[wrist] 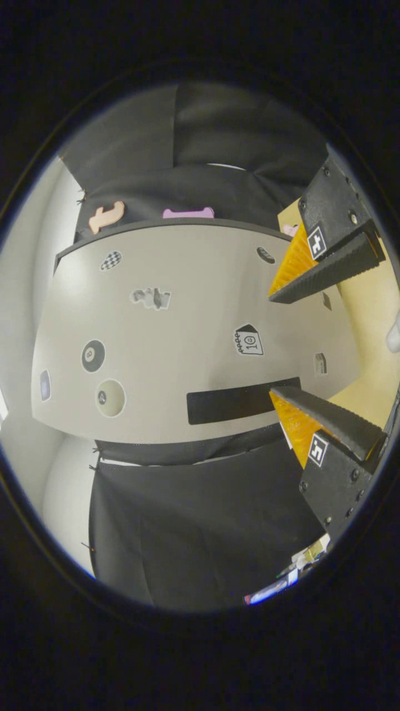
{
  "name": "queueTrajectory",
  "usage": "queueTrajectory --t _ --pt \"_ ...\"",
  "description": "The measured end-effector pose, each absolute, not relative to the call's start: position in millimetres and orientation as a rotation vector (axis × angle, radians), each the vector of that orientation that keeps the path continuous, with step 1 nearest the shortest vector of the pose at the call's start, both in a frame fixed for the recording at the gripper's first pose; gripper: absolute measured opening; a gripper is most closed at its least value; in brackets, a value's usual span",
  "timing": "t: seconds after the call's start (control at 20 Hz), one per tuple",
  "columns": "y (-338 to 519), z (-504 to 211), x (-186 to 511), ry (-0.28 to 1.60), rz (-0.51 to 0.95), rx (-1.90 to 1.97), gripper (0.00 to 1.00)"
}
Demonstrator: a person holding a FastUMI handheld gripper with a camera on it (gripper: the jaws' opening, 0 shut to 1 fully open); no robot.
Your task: Open the shoe cabinet door, grab the shoes and put them into the shoe cabinet, then close the shoe cabinet door.
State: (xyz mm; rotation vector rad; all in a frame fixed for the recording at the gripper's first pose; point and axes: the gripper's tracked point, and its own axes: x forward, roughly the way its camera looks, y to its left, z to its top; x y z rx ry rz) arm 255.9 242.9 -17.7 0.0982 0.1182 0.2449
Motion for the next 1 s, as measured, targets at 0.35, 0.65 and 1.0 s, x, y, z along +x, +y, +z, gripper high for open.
queueTrajectory --t 0.35,0.65,1.0 --pt "237 -16 254 0.128 0.228 0.084 0.98" --pt "215 -4 242 0.120 0.262 0.061 0.98" --pt "152 49 233 0.066 0.172 0.083 0.98"
